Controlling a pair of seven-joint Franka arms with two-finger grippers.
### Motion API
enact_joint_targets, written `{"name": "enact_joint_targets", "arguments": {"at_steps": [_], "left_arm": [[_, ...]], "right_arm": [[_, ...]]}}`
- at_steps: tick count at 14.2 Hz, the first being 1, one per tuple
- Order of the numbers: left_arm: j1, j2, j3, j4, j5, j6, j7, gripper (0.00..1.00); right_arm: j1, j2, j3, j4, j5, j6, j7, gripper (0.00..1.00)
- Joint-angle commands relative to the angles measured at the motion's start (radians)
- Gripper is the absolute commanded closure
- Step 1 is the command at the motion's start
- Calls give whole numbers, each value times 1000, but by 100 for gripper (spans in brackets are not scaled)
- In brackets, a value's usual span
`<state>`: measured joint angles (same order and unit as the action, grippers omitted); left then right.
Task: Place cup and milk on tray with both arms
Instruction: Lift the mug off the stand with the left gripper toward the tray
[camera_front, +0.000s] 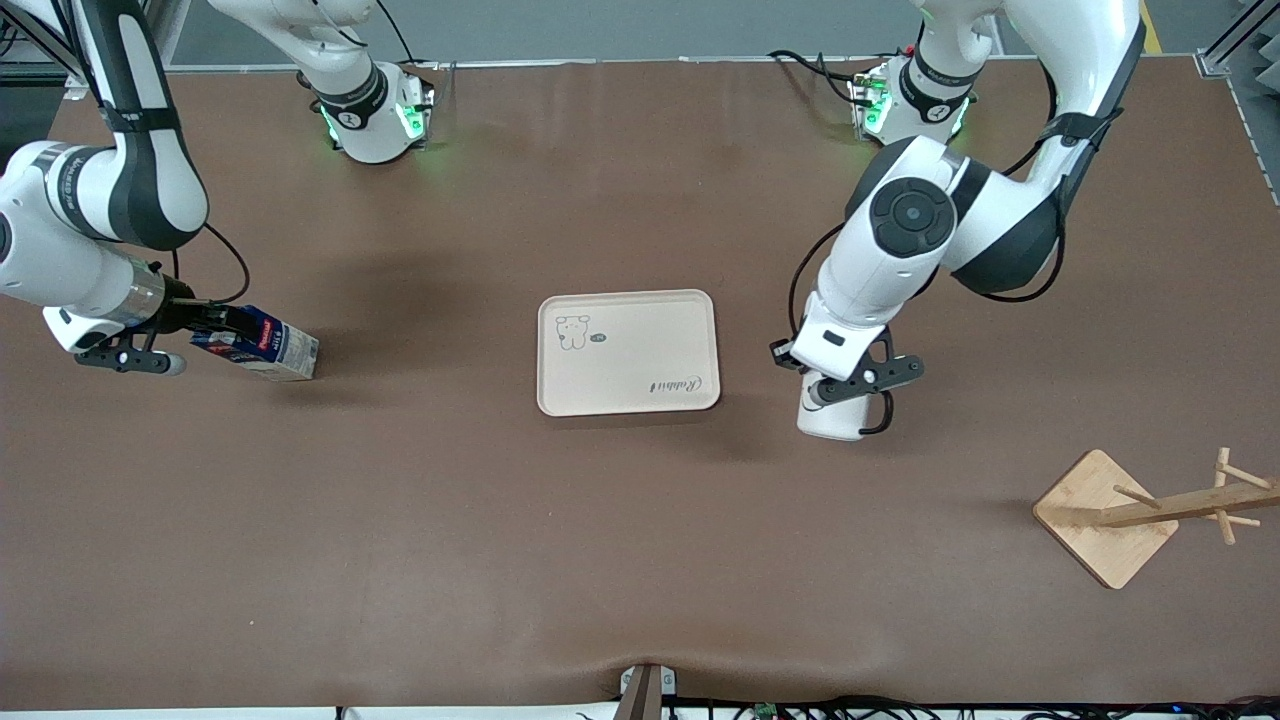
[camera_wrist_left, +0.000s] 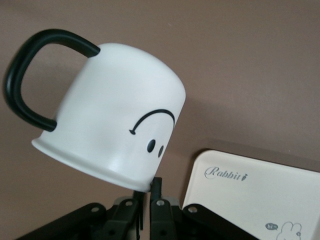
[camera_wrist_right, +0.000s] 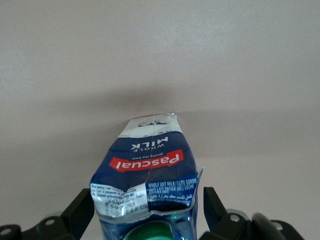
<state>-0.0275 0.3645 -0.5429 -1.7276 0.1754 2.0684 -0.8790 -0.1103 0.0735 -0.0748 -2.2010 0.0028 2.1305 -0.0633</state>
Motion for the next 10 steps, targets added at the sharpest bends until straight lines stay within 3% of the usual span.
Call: {"name": "enact_joint_targets", "arguments": {"at_steps": [1, 5, 6, 10], "left_arm": [[-28, 48, 1, 75, 32, -53, -23, 100], [-71, 92, 6, 106, 73, -54, -57, 100], [-75, 103, 6, 111, 79, -62, -61, 100], [-103, 137, 8, 160, 79, -97, -63, 100]], "right_arm": [[-22, -41, 15, -39, -7, 11, -10, 43], [-25, -41, 14, -36, -7, -6, -10, 94], [-28, -41, 13, -34, -7, -17, -15, 100], [-35, -38, 13, -16, -4, -26, -42, 100]]}}
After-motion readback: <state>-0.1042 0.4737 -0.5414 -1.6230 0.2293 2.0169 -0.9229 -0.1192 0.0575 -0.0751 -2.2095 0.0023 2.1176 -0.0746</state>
